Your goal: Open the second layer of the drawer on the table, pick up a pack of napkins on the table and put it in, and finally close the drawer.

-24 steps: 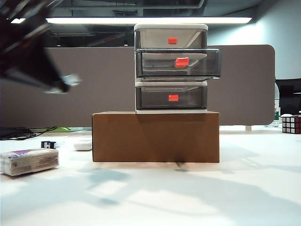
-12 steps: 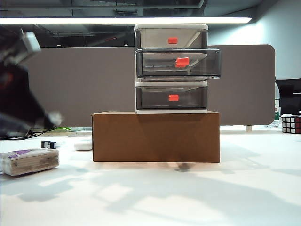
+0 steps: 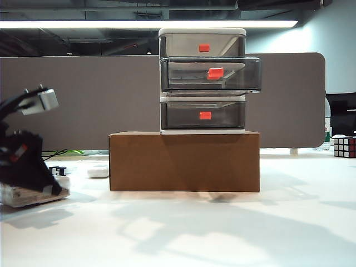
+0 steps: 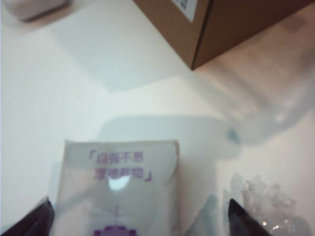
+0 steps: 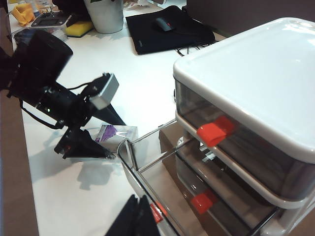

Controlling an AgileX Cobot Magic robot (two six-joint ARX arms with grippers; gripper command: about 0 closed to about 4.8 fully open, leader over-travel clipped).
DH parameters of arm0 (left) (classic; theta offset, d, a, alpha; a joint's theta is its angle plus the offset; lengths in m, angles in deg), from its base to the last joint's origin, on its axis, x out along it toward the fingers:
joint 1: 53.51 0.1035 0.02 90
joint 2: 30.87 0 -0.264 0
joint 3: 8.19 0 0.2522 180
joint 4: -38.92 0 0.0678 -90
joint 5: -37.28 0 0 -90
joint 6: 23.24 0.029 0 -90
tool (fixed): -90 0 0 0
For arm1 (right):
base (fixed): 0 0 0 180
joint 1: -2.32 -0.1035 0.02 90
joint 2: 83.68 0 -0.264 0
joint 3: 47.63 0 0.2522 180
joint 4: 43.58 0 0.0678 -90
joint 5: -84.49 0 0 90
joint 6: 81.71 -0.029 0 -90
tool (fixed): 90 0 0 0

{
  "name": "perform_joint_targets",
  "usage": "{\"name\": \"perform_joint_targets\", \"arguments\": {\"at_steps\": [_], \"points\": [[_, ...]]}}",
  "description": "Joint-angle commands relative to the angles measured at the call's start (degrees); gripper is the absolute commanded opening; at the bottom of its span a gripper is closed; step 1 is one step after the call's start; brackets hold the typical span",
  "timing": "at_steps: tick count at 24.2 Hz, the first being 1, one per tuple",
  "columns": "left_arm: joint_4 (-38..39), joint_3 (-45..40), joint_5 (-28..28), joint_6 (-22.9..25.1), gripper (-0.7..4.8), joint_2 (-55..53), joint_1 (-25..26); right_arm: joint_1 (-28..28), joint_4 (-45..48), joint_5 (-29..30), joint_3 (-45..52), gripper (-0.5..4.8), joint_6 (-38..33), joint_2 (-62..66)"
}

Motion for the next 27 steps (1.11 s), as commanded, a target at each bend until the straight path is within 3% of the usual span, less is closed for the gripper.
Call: {"name": "perform_joint_targets", "arguments": {"at_steps": [1, 2, 5, 7, 10, 14, 17, 19, 23, 25, 27], "points": [[-1.5, 0.1, 0.4, 0.5, 4.79, -3.7, 0.0, 0.0, 0.6, 0.1, -0.3, -0.05, 0.4, -0.2], [-1.5, 0.1, 0.5, 0.5, 4.68, -4.1, 0.0, 0.0, 0.6, 0.1, -0.3, -0.05, 0.4, -0.2], [-1.2, 0.1, 3.1, 0.5, 1.74, -4.3, 0.0, 0.0, 0.6, 0.0, -0.3, -0.05, 0.4, -0.2], [-1.1, 0.1, 3.0, 0.6, 1.20, -4.3, 0.0, 0.0, 0.6, 0.0, -0.3, -0.05, 0.4, -0.2], [-0.9, 0.1, 3.0, 0.6, 1.16, -2.9, -0.4, 0.0, 0.6, 0.0, -0.3, -0.05, 0.4, -0.2], [0.6, 0.1, 2.8, 1.2, 1.20, 7.5, -3.3, 0.0, 0.5, -0.1, -0.3, -0.05, 0.3, -0.8], [0.0, 2.0, 2.5, 2.6, 1.21, 21.2, -11.1, 0.0, 0.7, -0.5, -0.4, -0.05, 0.3, -1.6], [-0.3, 5.2, -0.7, 3.3, 1.22, 24.5, -16.4, 0.0, 0.9, -0.5, -0.4, -0.05, 0.3, -1.9], [-0.3, 15.8, -6.0, 9.5, 1.54, 19.9, -26.9, 0.0, 1.0, -0.5, -0.4, -0.05, 0.3, -2.1], [-0.2, 20.6, -9.1, 11.8, 1.54, 14.3, -30.1, 0.0, 1.0, -0.5, -0.4, -0.05, 0.3, -2.3], [-0.2, 24.9, -8.8, 13.0, 1.54, 8.2, -31.3, 0.0, 1.0, -0.5, -0.4, -0.05, 0.3, -2.7]]}}
